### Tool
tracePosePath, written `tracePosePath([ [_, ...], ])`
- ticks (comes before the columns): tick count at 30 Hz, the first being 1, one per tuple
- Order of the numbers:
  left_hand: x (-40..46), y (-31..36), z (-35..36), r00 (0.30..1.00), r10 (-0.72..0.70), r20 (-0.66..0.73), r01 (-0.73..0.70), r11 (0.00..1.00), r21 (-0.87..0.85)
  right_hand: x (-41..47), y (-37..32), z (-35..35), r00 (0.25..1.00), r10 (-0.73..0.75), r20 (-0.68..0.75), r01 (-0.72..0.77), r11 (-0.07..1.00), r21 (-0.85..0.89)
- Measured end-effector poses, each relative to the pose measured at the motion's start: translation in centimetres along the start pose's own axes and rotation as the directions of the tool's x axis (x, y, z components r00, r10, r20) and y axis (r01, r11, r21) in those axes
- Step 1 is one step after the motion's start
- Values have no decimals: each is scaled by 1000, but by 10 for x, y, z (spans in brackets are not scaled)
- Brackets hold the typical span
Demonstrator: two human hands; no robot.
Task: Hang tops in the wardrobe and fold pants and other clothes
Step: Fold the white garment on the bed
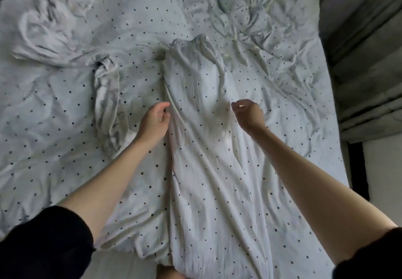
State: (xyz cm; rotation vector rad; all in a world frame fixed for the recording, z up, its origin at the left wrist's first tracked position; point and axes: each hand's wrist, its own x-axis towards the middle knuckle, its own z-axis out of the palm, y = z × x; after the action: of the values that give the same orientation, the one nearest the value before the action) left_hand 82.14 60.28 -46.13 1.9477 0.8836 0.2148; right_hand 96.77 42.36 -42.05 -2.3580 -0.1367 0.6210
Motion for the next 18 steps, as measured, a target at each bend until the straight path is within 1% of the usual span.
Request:
tracePosePath([
  [2, 32, 6, -2, 992, 122, 32, -124, 986, 112, 31, -23, 12, 996, 83, 14, -83, 996, -20],
  [4, 48, 9, 2, 962, 242, 126, -264, 942, 209, 47, -31, 20, 989, 142, 30, -141, 990, -20],
  [5, 55, 9, 5, 946, 276, 169, -313, 915, 257, 55, -33, 24, 987, 158, 8, -158, 987, -7],
  [7, 66, 7, 13, 920, 307, 245, -378, 863, 336, 65, -36, 26, 987, 121, -104, -117, 992, 50],
  [9, 72, 6, 21, 895, 320, 310, -429, 808, 405, 70, -34, 20, 977, 54, -208, -30, 992, 120],
  [10, 77, 5, 25, 887, 321, 332, -448, 775, 446, 75, -33, 15, 975, 39, -221, -16, 995, 102],
  [11, 83, 5, 30, 882, 315, 350, -459, 738, 495, 83, -31, 11, 978, 46, -205, -37, 998, 51],
  [13, 86, 4, 35, 878, 303, 370, -473, 668, 574, 92, -24, 8, 987, 121, -106, -127, 990, -55],
  [14, 89, 4, 36, 881, 299, 367, -467, 675, 571, 98, -23, 7, 985, 162, -60, -166, 984, -63],
  [15, 93, 4, 37, 887, 299, 352, -453, 712, 537, 104, -26, 6, 984, 174, -45, -176, 983, -51],
  [16, 99, 5, 35, 899, 302, 316, -427, 766, 481, 110, -31, 6, 989, 116, -89, -120, 992, -42],
  [17, 111, 7, 33, 919, 296, 262, -385, 818, 427, 117, -39, 7, 987, -14, -158, -2, 995, -98],
  [18, 125, 9, 31, 943, 270, 194, -325, 874, 362, 121, -49, 10, 960, -199, -198, 158, 966, -204],
])
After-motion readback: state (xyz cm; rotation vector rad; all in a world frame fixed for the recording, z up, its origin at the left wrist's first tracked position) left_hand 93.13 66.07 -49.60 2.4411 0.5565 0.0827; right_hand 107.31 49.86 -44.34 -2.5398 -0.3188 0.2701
